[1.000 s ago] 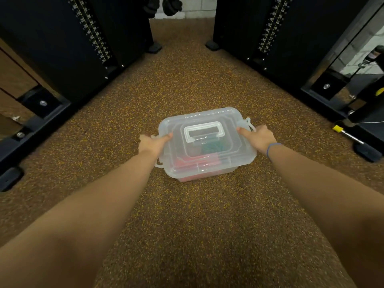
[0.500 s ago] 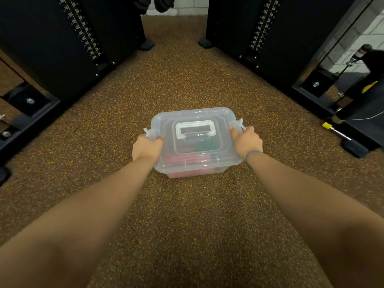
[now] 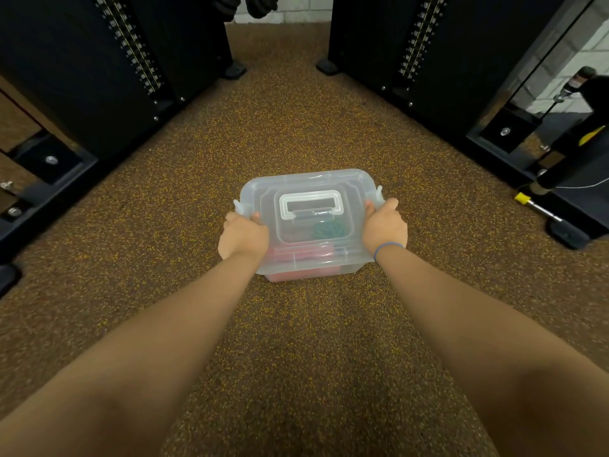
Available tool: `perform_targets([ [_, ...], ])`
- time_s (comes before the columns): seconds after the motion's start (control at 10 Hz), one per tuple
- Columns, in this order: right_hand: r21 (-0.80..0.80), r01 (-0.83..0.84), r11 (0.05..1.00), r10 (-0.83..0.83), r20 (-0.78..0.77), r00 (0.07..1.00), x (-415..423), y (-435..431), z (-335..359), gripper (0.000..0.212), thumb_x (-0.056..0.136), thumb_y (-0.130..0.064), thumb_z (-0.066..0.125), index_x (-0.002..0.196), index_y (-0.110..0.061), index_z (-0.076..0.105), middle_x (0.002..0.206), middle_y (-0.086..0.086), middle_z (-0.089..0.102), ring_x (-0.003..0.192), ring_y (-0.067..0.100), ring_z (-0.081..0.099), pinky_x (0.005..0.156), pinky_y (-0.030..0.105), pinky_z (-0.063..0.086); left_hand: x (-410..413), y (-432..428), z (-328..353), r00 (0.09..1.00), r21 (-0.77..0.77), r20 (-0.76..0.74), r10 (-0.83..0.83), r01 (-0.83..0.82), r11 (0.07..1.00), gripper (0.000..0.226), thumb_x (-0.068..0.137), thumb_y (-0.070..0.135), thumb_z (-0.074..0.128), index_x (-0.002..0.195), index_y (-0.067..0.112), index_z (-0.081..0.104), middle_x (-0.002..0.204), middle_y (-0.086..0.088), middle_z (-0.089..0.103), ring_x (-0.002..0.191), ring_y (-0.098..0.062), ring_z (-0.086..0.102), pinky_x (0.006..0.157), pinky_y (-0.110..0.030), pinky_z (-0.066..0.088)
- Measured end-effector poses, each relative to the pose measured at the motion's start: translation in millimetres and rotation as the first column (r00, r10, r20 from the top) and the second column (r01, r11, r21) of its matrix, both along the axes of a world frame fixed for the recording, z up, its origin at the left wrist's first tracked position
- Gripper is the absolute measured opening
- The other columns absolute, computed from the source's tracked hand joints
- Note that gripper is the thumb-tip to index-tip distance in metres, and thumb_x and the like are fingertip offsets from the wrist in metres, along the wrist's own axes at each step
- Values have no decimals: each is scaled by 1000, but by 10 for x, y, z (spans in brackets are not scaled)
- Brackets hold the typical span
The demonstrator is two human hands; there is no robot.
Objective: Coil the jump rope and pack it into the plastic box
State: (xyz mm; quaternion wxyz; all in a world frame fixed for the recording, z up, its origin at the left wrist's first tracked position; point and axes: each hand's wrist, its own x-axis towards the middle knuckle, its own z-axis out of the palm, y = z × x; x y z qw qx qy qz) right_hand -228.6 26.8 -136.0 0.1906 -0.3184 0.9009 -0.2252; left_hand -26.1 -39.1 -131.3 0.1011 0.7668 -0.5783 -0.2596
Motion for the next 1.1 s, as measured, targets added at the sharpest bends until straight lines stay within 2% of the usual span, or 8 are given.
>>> perform_targets([
  [0.2, -133, -3, 991, 2, -5, 1000, 22, 5, -49, 38, 100, -30, 37, 125, -2, 41, 125, 22, 52, 110, 42, 54, 85, 43, 41, -14, 15, -34, 1000, -79, -24, 13, -15, 997, 48, 97, 36, 35, 123, -4, 38, 130, -25, 49, 114, -44, 52, 87, -47, 42],
  [0.4, -189, -31, 981, 22, -49, 999, 4, -3, -97, 35, 98, -23, 40, 127, -3, 42, 125, 21, 51, 110, 41, 53, 82, 43, 42, -15, -16, -50, 996, -92, -81, 47, -54, 994, 52, 96, 40, 35, 129, 0, 35, 135, -21, 45, 117, -42, 49, 90, -48, 40],
  [0.6, -176, -88, 980, 78, -61, 995, -26, -44, -30, 38, 94, -16, 43, 128, 0, 42, 125, 22, 49, 113, 41, 48, 87, 46, 42, 13, -77, 9, 992, -56, -83, -96, 92, 994, 71, 93, 53, 32, 143, 5, 17, 144, -18, 33, 126, -39, 41, 94, -50, 39],
  [0.7, -118, -142, 983, 139, -30, 990, -90, -112, 65, 42, 91, -11, 44, 131, -1, 40, 128, 22, 46, 117, 40, 43, 92, 48, 40, 59, -167, 138, 985, 47, -52, -165, 167, 985, 79, 91, 56, 33, 146, 5, 8, 149, -19, 26, 133, -38, 34, 102, -51, 34],
  [0.8, -45, -156, 987, 157, 24, 987, -82, -141, 169, 45, 91, -12, 45, 134, -2, 38, 132, 22, 42, 119, 41, 42, 95, 49, 39, 88, -190, 271, 977, 121, -88, -193, 203, 972, 81, 91, 57, 34, 147, 7, 5, 152, -18, 21, 136, -38, 29, 108, -51, 30],
  [0.9, 61, -113, 992, 101, 173, 980, -70, -163, 376, 49, 92, -18, 47, 138, -6, 35, 137, 20, 39, 123, 41, 40, 99, 50, 38, 133, -241, 507, 969, 196, -119, -217, 237, 951, 76, 93, 51, 37, 148, 10, 6, 154, -17, 21, 138, -37, 27, 109, -49, 28],
  [1.1, 93, -91, 991, 60, 294, 954, -69, -80, 891, 47, 92, -18, 47, 136, -5, 37, 136, 20, 37, 121, 39, 43, 100, 46, 39, 152, -265, 1085, 927, 254, -45, -373, 372, 893, 70, 94, 51, 36, 148, 19, 8, 155, -14, 19, 139, -35, 25, 110, -49, 28],
])
